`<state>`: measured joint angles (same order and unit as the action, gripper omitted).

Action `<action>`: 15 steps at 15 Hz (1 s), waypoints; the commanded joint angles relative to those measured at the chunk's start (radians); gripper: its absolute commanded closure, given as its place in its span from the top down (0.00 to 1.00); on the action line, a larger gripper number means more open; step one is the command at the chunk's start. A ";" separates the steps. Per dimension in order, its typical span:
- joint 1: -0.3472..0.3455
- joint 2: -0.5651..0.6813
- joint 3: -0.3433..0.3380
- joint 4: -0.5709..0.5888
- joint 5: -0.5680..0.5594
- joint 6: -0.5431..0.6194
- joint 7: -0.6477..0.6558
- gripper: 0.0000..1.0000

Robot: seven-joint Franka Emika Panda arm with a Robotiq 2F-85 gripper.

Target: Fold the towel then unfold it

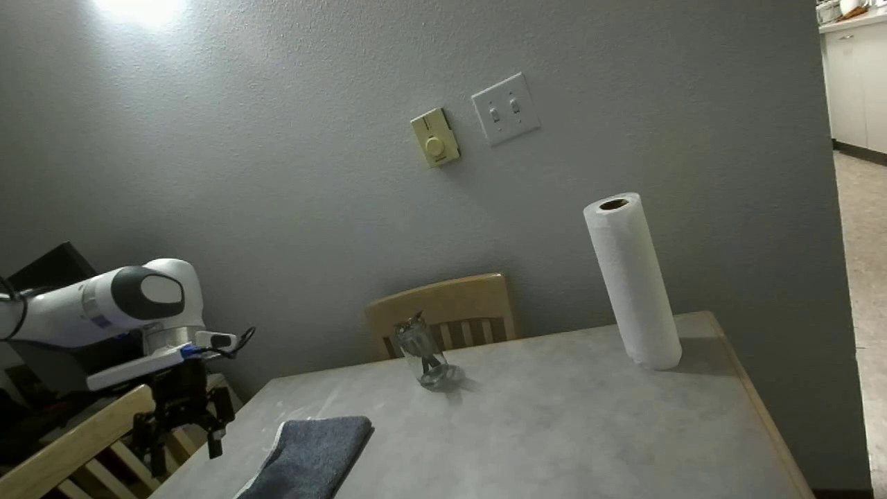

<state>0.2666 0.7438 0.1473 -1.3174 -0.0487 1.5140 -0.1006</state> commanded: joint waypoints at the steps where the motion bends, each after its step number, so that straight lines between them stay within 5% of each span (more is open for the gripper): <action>1: 0.048 0.099 -0.006 0.137 -0.004 -0.077 0.111 1.00; 15: 0.072 0.129 -0.006 0.169 -0.002 -0.096 0.135 1.00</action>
<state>0.3389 0.8686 0.1392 -1.1573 -0.0489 1.4235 0.0330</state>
